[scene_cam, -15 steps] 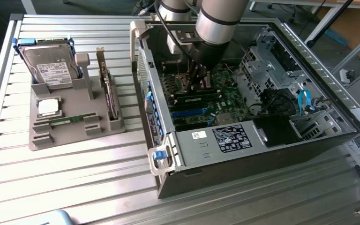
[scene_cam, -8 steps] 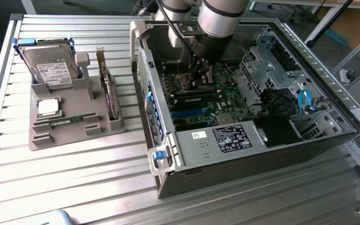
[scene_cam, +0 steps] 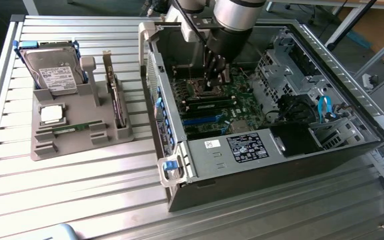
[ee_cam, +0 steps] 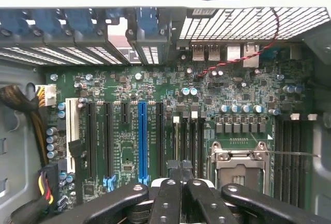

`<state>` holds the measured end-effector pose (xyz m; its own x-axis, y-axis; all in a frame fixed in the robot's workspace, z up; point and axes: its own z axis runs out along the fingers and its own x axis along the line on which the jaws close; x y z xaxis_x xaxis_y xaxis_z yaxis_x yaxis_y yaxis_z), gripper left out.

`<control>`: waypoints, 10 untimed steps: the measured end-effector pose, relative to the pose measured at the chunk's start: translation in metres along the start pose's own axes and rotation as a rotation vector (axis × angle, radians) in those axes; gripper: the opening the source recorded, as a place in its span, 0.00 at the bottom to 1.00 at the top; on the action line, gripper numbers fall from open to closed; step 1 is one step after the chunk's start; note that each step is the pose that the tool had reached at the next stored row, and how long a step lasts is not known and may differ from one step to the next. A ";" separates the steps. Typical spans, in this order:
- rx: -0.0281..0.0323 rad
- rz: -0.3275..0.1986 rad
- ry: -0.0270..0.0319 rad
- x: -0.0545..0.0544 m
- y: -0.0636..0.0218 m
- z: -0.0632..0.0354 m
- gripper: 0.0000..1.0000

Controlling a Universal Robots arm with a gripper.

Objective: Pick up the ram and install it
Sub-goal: 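Press down the ram until it locks into place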

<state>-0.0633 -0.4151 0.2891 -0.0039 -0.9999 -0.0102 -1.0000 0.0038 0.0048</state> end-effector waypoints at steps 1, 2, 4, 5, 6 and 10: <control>-0.0001 0.000 0.0001 0.000 0.0000 -0.0019 0.10; -0.0001 0.000 0.0001 0.000 -0.0001 -0.0043 0.10; 0.0000 0.000 0.0000 0.000 -0.0002 -0.0085 0.10; 0.0000 0.000 0.0000 0.000 -0.0003 -0.0105 0.10; 0.0000 0.000 0.0000 0.000 -0.0003 -0.0126 0.10; 0.0000 0.000 0.0000 0.000 -0.0005 -0.0205 0.10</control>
<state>-0.0628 -0.4152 0.3097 -0.0039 -0.9999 -0.0102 -1.0000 0.0039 0.0048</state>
